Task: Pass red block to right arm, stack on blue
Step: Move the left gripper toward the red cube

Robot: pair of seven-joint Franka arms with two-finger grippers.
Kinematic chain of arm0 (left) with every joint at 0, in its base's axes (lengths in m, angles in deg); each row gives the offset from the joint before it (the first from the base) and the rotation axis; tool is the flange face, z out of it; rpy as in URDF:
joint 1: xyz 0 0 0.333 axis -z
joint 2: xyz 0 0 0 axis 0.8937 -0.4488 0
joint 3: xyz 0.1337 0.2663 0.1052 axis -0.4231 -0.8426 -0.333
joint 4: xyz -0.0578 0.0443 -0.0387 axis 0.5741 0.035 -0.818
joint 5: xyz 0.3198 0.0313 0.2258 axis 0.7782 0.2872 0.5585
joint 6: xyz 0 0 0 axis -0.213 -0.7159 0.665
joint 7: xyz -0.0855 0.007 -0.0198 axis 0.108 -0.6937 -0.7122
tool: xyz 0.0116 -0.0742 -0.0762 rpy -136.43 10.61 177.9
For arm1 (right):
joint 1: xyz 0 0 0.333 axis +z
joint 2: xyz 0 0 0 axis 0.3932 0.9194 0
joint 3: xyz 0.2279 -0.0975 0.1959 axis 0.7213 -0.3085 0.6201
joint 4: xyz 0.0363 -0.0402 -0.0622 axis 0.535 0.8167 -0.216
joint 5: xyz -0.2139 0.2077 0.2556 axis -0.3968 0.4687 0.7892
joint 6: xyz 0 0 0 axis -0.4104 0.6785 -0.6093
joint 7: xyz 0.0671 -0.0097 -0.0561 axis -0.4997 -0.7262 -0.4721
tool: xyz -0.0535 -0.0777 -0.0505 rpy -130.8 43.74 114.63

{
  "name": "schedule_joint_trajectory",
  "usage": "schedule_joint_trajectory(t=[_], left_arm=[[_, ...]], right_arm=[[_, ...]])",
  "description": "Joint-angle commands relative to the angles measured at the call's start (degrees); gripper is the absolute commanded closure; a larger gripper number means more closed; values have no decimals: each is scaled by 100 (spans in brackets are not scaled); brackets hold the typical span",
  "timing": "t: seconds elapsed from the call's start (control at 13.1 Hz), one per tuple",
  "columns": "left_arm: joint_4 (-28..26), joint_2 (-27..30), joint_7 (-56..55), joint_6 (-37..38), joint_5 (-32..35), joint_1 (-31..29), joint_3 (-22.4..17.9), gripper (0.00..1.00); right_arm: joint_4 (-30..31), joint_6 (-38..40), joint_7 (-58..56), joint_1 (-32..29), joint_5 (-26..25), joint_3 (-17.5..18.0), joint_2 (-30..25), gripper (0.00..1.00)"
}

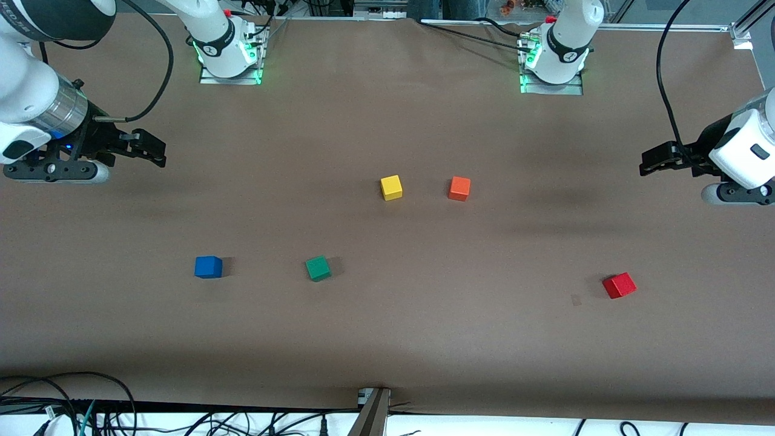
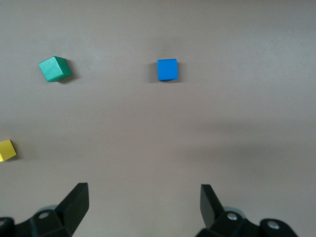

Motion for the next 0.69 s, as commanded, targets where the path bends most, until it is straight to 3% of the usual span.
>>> schedule_joint_trajectory(t=[0.0, 0.61], left_arm=[[202, -84, -1, 132, -87, -18, 2, 0], [211, -102, 7, 132, -61, -18, 2, 0]], right_arm=[[-156, 122, 25, 6, 101, 1, 48, 0], [-165, 122, 16, 226, 39, -8, 47, 0]])
